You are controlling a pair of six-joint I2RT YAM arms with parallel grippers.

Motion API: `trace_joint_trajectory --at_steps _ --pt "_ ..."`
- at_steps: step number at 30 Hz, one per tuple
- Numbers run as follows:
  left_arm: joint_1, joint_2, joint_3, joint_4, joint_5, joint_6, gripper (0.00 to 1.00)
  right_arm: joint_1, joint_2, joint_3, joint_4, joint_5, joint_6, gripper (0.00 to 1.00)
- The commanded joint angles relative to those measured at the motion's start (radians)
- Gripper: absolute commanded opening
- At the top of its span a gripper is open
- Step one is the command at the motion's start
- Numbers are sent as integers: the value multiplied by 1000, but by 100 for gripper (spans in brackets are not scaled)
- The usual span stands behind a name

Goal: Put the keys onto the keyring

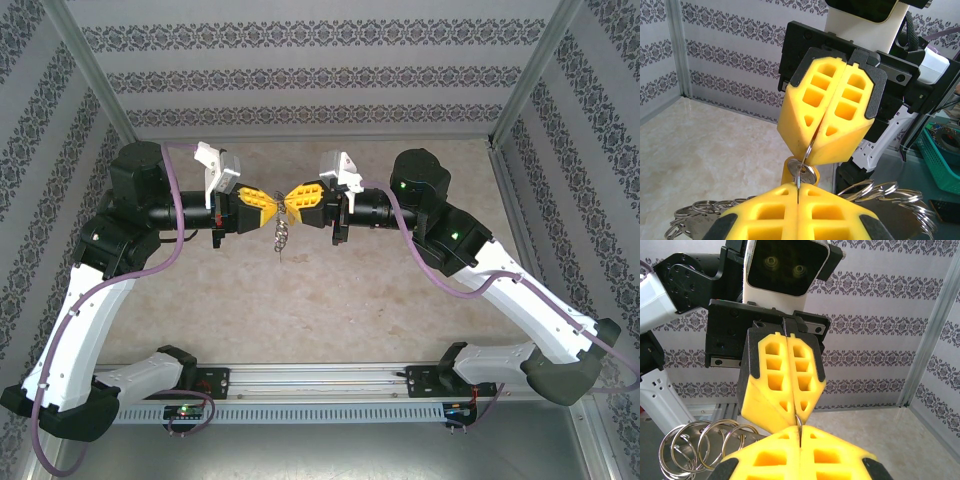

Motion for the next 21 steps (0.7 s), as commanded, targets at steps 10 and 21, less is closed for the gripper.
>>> trace_joint_trajectory --at_steps 10,21 --pt "8 1 34 22 31 21 0 12 -16 -8 35 30 -24 0" --pt "8 6 37 19 33 29 0 12 -10 -8 29 30 -29 0"
